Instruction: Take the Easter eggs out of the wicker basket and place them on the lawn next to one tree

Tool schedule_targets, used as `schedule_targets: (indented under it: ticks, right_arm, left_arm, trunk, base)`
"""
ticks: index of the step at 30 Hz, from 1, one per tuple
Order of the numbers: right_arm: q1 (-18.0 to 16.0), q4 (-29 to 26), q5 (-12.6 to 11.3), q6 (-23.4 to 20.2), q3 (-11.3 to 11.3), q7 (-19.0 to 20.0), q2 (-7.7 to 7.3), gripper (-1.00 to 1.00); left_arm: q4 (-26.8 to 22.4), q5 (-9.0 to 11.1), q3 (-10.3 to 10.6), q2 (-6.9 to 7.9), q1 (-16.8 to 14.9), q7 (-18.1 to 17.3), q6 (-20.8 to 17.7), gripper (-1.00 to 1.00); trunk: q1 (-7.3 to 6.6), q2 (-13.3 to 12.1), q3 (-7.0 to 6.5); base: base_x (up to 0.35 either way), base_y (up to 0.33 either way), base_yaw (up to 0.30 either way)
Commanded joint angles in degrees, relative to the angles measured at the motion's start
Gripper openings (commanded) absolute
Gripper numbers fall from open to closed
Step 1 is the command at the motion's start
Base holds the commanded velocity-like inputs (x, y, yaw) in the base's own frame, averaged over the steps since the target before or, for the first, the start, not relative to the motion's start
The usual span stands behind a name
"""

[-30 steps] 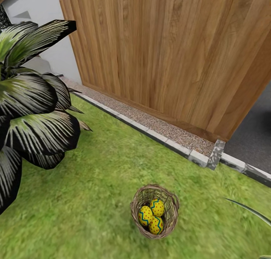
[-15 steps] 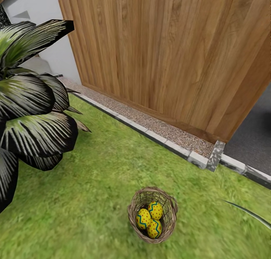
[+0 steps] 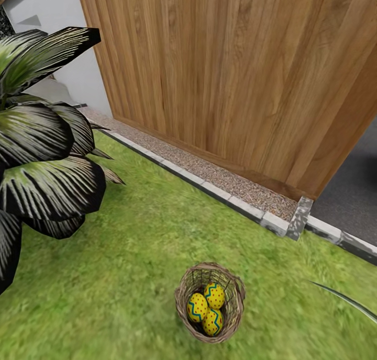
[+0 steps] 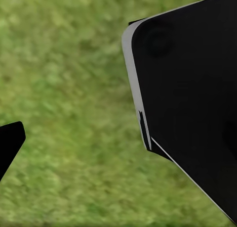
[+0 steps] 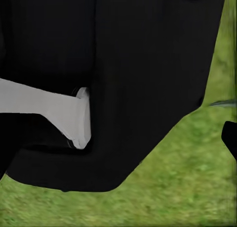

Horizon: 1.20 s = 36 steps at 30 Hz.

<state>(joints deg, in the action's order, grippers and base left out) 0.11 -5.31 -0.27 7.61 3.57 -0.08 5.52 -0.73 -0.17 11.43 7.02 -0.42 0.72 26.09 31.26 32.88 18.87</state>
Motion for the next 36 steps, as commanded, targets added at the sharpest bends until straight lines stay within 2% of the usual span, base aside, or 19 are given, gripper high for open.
schedule_targets:
  ticks: [1, 3, 4, 7, 9, 13, 14, 17, 18, 23, 27, 28, 30, 31, 32, 36]
  right_arm:
    - [0.0, -0.1, 0.0, 0.2, -0.6, 0.1, -0.06, 1.00]
    - [0.0, -0.2, 0.0, 0.5, -3.0, 0.2, -0.16, 1.00]
    - [0.1, -0.6, 0.0, 1.5, -5.2, 0.2, -0.22, 1.00]
    - [0.4, -1.9, 0.0, 4.2, -8.1, 0.3, -0.35, 1.00]
    - [2.3, -4.2, 0.0, 6.2, -10.9, 0.4, -0.57, 1.00]
    - [6.0, -8.1, 0.0, 7.3, -15.5, 0.7, -0.81, 1.00]
    - [7.5, -10.2, 0.0, 7.6, -17.3, 1.1, -0.89, 1.00]
    - [9.3, -12.6, 0.0, 7.8, -19.0, 2.2, -0.96, 1.00]
    - [11.0, -14.1, 0.0, 8.0, -20.1, 3.7, -1.02, 1.00]
    - [11.8, -15.5, -0.1, 8.2, -21.2, 4.5, -1.06, 1.00]
    - [14.3, -20.4, -0.1, 8.6, -25.5, 6.3, -0.78, 1.00]
    - [16.2, -24.1, -0.1, 8.7, -27.4, 7.9, -0.55, 1.00]
    - [18.2, -28.3, -0.1, 8.9, -28.9, 9.7, 0.10, 1.00]
    - [19.0, -30.6, -0.1, 9.1, -29.5, 10.5, 0.63, 1.00]
    - [20.3, -35.1, -0.2, 9.6, -30.4, 11.7, 1.84, 1.00]
    - [22.0, -44.5, -1.1, 9.8, -31.2, 13.1, 3.62, 1.00]
  left_arm:
    - [0.0, 0.0, 0.2, 0.01, 0.0, 0.1, 0.2, 1.00]
    - [0.0, 0.0, 0.1, 0.01, 0.0, 0.1, 0.2, 1.00]
    - [0.0, 0.0, 0.0, 0.01, 0.0, 0.1, 0.2, 1.00]
    - [0.0, 0.0, 0.0, 0.01, 0.0, 0.1, 0.2, 1.00]
    - [0.0, 0.0, -0.1, 0.01, 0.0, 0.1, 0.2, 1.00]
    - [0.0, 0.0, -0.1, 0.01, 0.0, 0.1, 0.2, 1.00]
    - [0.0, 0.0, -0.1, 0.01, 0.0, 0.1, 0.2, 1.00]
    - [0.0, 0.0, -0.2, 0.01, 0.0, 0.1, 0.2, 1.00]
    - [0.0, 0.0, -0.2, 0.01, 0.0, 0.1, 0.2, 1.00]
    - [0.0, 0.0, -0.3, 0.01, 0.0, 0.1, 0.2, 1.00]
    - [0.0, 0.0, -0.3, 0.01, 0.0, 0.1, 0.2, 1.00]
    - [0.0, 0.0, -0.3, 0.01, 0.0, 0.1, 0.2, 1.00]
    - [0.0, 0.0, -0.2, 0.01, 0.0, 0.1, 0.2, 1.00]
    - [0.0, 0.0, -0.2, 0.01, 0.0, 0.1, 0.2, 1.00]
    - [0.0, 0.0, -0.2, 0.01, 0.0, 0.1, 0.2, 1.00]
    - [0.0, 0.1, -0.2, 0.01, 0.0, 0.1, 0.2, 1.00]
  trunk:
    - [0.02, 0.1, 0.06]
    - [0.02, 0.1, 0.06]
    - [0.02, 0.1, 0.06]
    - [0.02, 0.1, 0.06]
    - [0.02, 0.1, 0.06]
    - [0.02, 0.1, 0.06]
    - [0.02, 0.1, 0.06]
    - [0.02, 0.1, 0.06]
    - [0.02, 0.1, 0.06]
    - [0.02, 0.1, 0.06]
    - [0.02, 0.1, 0.06]
    - [0.02, 0.1, 0.06]
    - [0.02, 0.1, 0.06]
    - [0.02, 0.1, 0.06]
    - [0.02, 0.1, 0.06]
    - [0.02, 0.1, 0.06]
  base:
    - [0.009, -0.008, 0.000]
    - [0.007, -0.006, 0.000]
    - [0.004, -0.003, 0.000]
    - [0.002, -0.002, 0.000]
    - [0.001, -0.001, 0.000]
    - [0.000, 0.000, 0.000]
    - [0.000, 0.000, 0.000]
    - [0.000, 0.000, 0.000]
    - [0.000, 0.000, 0.000]
    - [0.000, 0.000, 0.000]
    - [0.000, 0.000, 0.000]
    - [0.000, 0.000, 0.000]
    - [0.000, 0.000, 0.000]
    - [0.000, 0.000, 0.000]
    - [0.000, 0.000, 0.000]
    - [0.000, 0.000, 0.000]
